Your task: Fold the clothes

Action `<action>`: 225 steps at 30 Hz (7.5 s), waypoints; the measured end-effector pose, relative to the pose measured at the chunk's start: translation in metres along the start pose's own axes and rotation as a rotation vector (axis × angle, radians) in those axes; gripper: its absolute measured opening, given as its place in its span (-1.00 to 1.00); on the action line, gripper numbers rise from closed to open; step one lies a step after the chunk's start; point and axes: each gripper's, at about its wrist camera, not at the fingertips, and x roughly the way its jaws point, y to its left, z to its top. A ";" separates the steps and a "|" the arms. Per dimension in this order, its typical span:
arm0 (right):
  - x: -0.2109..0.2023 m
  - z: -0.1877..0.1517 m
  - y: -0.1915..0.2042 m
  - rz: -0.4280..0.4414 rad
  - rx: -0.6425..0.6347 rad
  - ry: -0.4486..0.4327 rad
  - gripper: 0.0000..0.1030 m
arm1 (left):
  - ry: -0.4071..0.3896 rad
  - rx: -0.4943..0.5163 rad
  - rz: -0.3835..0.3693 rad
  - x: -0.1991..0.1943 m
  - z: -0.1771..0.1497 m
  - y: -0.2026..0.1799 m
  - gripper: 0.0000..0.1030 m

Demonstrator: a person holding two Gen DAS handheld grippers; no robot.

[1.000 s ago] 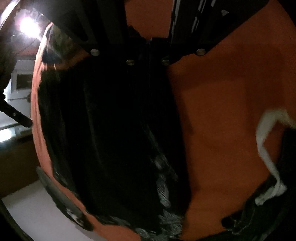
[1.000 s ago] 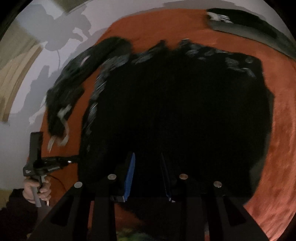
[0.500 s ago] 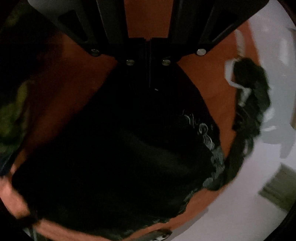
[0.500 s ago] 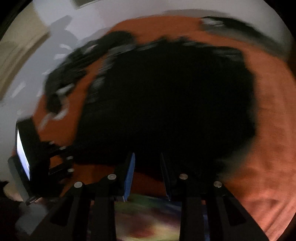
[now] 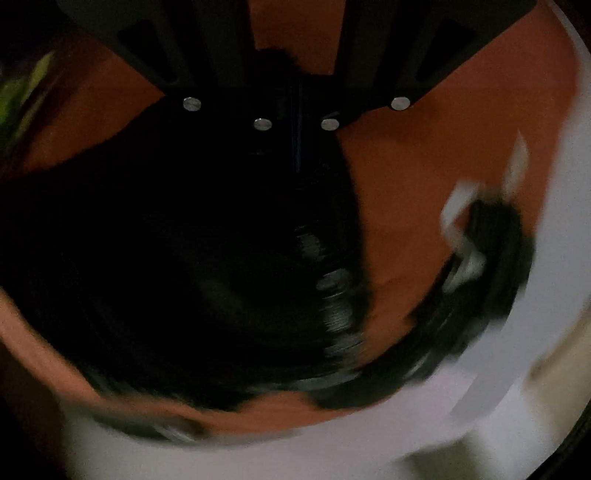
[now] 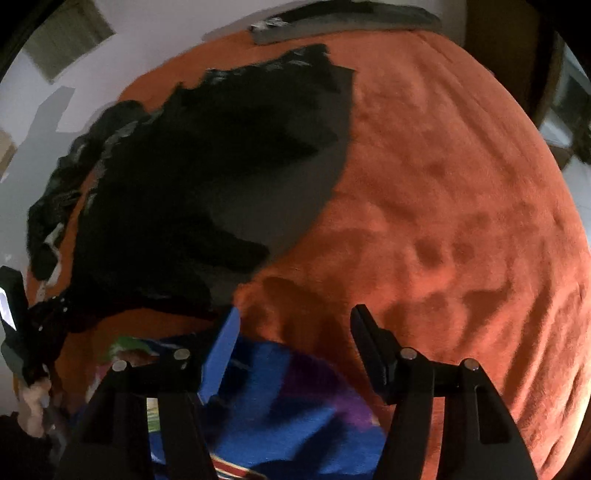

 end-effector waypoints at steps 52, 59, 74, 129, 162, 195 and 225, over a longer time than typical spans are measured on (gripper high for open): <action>0.020 0.008 0.014 0.069 -0.092 -0.020 0.20 | -0.016 0.432 0.058 -0.019 -0.003 -0.056 -0.90; 0.021 0.010 0.001 0.084 -0.049 -0.010 0.20 | -0.058 0.381 0.012 -0.018 0.000 -0.058 -0.92; 0.017 0.011 0.006 0.093 -0.064 -0.026 0.20 | -0.022 -0.102 -0.208 -0.026 0.005 0.036 -0.99; 0.018 0.005 -0.005 0.135 0.033 -0.004 0.20 | -0.224 0.454 0.266 -0.023 -0.013 -0.087 -0.89; -0.035 -0.011 0.070 -0.026 -0.115 -0.058 0.20 | 0.010 -0.558 -0.136 -0.006 -0.047 0.079 -0.78; 0.022 -0.018 0.056 -0.141 0.059 -0.018 -0.92 | 0.045 -0.516 -0.144 -0.008 -0.039 0.064 -0.83; 0.014 0.012 0.009 0.166 0.271 -0.026 -0.49 | 0.298 -0.681 -0.382 -0.024 -0.035 0.143 -0.42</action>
